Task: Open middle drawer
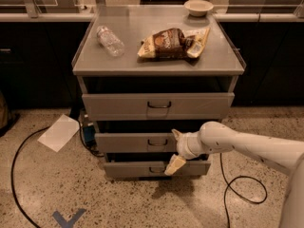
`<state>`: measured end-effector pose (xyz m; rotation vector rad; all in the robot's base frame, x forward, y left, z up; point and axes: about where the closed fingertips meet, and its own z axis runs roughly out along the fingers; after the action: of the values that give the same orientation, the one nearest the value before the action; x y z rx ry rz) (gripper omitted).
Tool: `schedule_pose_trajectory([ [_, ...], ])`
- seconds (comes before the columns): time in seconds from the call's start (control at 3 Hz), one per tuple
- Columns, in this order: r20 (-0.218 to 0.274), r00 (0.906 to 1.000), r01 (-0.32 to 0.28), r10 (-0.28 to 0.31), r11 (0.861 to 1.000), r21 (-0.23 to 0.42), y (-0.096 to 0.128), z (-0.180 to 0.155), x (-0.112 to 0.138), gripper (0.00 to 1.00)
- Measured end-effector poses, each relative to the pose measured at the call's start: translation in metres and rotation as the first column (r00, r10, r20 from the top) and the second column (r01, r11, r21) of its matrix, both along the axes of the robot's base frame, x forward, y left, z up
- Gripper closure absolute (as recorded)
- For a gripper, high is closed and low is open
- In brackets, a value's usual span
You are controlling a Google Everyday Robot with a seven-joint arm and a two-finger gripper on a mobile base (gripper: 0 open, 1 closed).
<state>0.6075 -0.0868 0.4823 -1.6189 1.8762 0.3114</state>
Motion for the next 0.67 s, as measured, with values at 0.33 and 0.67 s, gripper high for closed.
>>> schedule_pose_trajectory([
  [0.33, 0.004, 1.0, 0.006, -0.006, 0.998, -0.061, -0.0036, -0.0495, 0.0423, 0.0],
  [0.67, 0.008, 0.9999, 0.01, -0.009, 0.998, -0.06, -0.0038, -0.0493, 0.0457, 0.0],
])
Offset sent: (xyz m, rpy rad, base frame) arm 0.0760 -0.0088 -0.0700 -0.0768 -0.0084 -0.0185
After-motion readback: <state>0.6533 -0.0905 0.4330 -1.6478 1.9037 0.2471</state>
